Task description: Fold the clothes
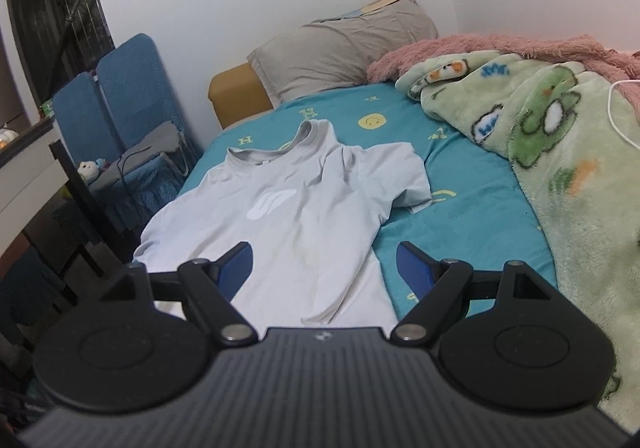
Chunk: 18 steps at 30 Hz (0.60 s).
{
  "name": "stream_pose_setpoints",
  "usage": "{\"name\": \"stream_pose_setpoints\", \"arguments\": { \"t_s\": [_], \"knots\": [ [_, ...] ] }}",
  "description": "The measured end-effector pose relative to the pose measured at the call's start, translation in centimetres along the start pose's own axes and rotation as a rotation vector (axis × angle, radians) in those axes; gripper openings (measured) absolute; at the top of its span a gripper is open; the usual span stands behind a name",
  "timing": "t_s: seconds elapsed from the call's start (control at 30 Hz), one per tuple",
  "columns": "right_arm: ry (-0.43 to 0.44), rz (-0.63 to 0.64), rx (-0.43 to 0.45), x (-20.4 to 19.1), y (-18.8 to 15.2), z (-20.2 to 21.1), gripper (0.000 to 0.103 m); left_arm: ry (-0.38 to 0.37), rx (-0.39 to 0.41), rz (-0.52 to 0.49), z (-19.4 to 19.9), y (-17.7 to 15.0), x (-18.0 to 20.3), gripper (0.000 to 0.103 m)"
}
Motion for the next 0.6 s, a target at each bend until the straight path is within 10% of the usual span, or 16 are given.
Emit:
{"name": "stream_pose_setpoints", "arguments": {
  "t_s": [0.1,0.23,0.4,0.6],
  "knots": [
    [-0.001,0.006,-0.001,0.0,-0.1,0.1,0.080,0.040,0.017,-0.054,-0.4,0.2,0.5,0.010],
    [-0.001,0.017,-0.004,0.0,-0.2,0.3,0.080,0.045,0.089,-0.124,0.8,0.4,2.6,0.048],
    [-0.004,0.014,0.032,0.1,0.3,0.5,0.080,0.030,0.322,-0.219,4.1,2.6,6.7,0.087],
    [-0.072,0.017,0.118,0.9,1.4,1.5,0.083,-0.082,0.520,-0.250,6.5,5.1,10.6,0.098]
  ]
}}
Point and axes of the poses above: each gripper's, at about its wrist camera, not at the fingertips, and z roughly against the way its jaws point, x to its right, y to its top, the point moved 10 cm from there along -z, roughly the way its jaws point, and after that the axes turned 13 degrees about z, right-handed, at the moved point
